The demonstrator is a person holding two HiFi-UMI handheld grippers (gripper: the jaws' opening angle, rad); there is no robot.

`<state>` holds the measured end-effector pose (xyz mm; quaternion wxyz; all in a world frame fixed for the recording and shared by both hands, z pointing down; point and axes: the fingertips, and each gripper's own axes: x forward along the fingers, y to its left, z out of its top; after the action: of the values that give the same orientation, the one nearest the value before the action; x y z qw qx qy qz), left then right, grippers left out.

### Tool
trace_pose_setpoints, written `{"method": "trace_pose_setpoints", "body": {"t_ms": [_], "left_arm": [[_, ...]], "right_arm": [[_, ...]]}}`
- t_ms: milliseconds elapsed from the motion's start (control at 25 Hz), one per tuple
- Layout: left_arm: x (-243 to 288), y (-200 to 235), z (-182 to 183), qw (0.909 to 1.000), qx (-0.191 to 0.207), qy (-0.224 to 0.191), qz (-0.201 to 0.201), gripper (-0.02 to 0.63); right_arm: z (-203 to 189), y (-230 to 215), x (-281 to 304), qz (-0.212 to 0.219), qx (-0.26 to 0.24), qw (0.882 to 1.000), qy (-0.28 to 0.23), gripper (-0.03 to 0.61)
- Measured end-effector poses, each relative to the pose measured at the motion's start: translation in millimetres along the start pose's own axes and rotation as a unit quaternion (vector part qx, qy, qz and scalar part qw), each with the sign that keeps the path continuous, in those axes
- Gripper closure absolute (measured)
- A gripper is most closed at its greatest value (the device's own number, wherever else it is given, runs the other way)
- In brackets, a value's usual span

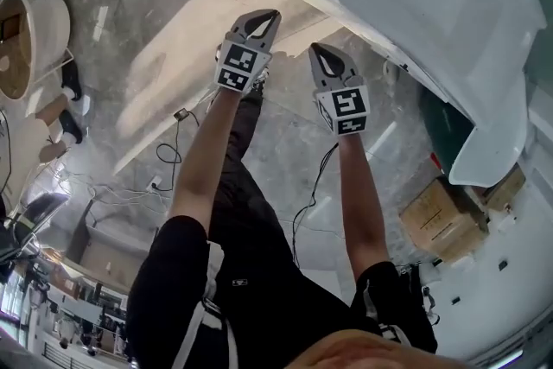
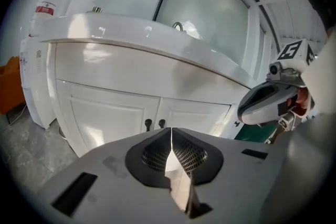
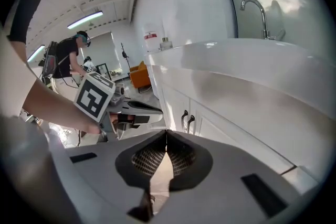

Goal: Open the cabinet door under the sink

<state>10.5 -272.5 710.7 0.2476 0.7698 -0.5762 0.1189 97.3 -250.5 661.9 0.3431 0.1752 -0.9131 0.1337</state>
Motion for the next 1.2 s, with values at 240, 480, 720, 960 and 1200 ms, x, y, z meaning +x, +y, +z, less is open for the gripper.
{"method": "trace_pose_setpoints", "body": {"t_ms": [240, 480, 720, 960, 1200], "left_arm": [[41, 30, -13, 0.9985, -0.05, -0.012, 0.017, 0.595], [74, 49, -24, 0.9984, -0.034, 0.006, 0.045, 0.551], [95, 55, -33, 0.9979, -0.039, 0.022, 0.046, 0.505], [109, 63, -39, 0.9949, -0.074, 0.015, 0.067, 0.505], [119, 72, -35, 0.9928, -0.085, 0.01, 0.084, 0.505]], "right_arm": [[-18, 1, 25, 0.019, -0.007, 1.0, 0.01, 0.518], [-39, 16, 34, 0.041, 0.005, 0.999, 0.025, 0.518], [-55, 18, 32, 0.041, 0.024, 0.998, 0.037, 0.518], [-69, 15, 33, 0.042, 0.037, 0.997, 0.045, 0.518], [-79, 17, 35, 0.044, 0.041, 0.997, 0.053, 0.518]]}}
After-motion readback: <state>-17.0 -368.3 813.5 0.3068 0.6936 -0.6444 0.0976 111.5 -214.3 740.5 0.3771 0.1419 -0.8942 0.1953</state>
